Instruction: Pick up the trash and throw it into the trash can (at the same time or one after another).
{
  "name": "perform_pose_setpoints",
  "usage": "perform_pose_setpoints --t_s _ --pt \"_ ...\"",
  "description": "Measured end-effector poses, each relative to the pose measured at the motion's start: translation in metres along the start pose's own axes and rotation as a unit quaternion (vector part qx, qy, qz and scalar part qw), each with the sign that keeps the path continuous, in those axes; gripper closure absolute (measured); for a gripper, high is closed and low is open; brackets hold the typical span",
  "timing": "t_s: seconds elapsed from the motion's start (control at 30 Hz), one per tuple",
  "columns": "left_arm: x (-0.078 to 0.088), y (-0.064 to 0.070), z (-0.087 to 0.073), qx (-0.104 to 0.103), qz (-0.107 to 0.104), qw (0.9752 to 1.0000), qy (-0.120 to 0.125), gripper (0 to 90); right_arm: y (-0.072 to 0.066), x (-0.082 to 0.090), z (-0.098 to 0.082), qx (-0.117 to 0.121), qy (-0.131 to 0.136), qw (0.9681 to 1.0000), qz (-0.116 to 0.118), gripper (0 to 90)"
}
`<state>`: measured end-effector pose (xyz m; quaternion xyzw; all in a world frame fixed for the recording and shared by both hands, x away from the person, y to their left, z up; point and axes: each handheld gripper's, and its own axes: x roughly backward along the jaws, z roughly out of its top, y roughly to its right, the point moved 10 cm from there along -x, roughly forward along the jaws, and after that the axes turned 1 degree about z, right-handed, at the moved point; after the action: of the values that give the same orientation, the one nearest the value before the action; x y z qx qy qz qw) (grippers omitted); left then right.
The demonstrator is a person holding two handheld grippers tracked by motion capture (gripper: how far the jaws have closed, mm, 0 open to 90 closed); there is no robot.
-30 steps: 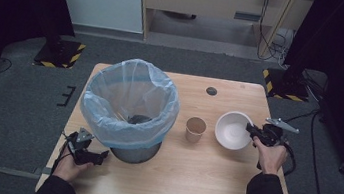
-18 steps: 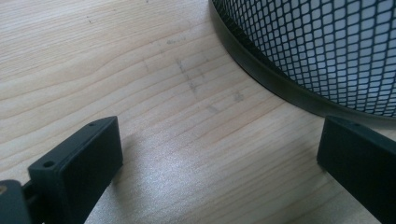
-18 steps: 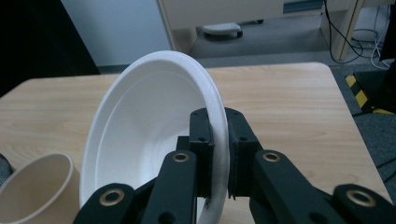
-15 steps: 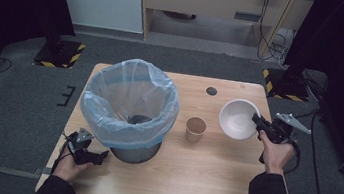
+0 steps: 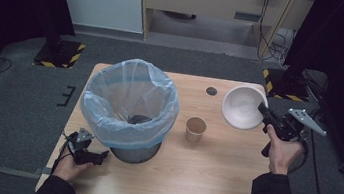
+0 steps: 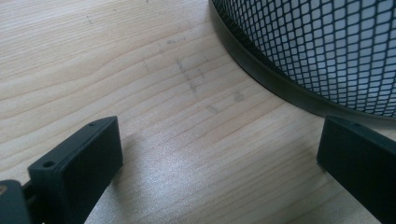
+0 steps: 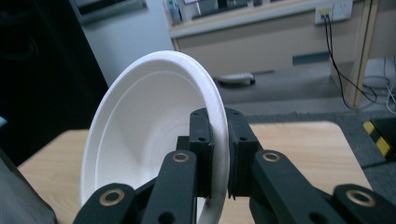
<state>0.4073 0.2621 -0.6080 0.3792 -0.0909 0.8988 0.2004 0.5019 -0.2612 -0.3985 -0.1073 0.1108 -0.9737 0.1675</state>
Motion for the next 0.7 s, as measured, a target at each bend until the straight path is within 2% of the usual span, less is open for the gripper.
perform_pose_setpoints --t_s 0.03,0.27,0.7 --pt "0.0 0.0 0.0 0.0 0.0 1.0 0.0 0.0 -0.005 0.003 0.008 0.0 0.013 0.9999 0.007 83.5" --pt "0.0 0.0 0.0 0.0 0.0 1.0 0.0 0.0 -0.022 0.013 0.031 0.003 0.048 0.9985 0.026 83.5" --pt "0.0 0.0 0.0 0.0 0.0 1.0 0.0 0.0 -0.049 0.029 0.064 0.001 0.096 0.9935 0.061 83.5"
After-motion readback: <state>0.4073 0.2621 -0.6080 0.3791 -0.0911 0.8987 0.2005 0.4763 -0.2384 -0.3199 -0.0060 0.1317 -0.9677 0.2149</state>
